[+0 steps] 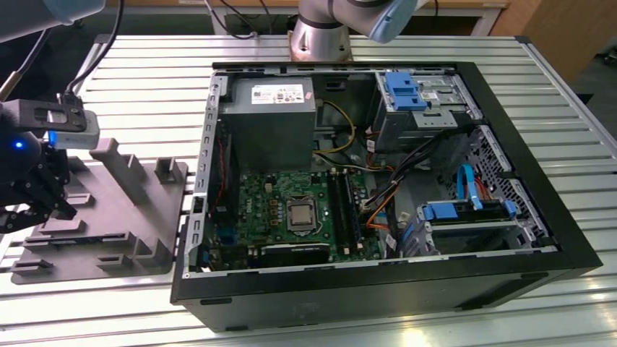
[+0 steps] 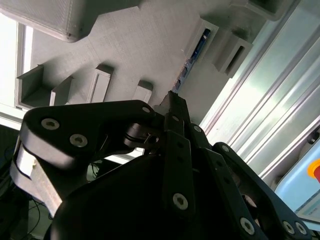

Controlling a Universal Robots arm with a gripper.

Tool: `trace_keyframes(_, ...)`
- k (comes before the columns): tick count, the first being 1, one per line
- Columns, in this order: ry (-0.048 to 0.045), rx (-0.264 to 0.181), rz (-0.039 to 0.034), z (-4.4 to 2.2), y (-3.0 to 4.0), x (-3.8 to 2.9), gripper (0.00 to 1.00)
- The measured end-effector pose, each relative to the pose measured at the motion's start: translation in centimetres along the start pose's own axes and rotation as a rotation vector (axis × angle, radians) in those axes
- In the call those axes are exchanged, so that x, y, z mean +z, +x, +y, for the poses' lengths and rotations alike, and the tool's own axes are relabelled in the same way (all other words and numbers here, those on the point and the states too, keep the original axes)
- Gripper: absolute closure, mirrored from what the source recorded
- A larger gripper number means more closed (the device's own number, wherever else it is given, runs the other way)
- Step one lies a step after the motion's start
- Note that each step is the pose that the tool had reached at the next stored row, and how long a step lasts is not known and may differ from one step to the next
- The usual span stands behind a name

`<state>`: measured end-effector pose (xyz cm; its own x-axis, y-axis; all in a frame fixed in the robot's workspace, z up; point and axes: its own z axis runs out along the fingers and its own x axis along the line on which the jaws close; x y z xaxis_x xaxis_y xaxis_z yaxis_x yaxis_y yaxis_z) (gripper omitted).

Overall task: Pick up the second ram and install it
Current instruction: 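Pick up the second ram and move it above second insertion slot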

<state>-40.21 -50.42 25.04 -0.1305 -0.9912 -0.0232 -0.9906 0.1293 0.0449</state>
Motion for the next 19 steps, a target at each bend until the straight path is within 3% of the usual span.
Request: trace_keyframes(19,0.0000,-0.001,0.0001,-0.02,0.01,0.38,0.89)
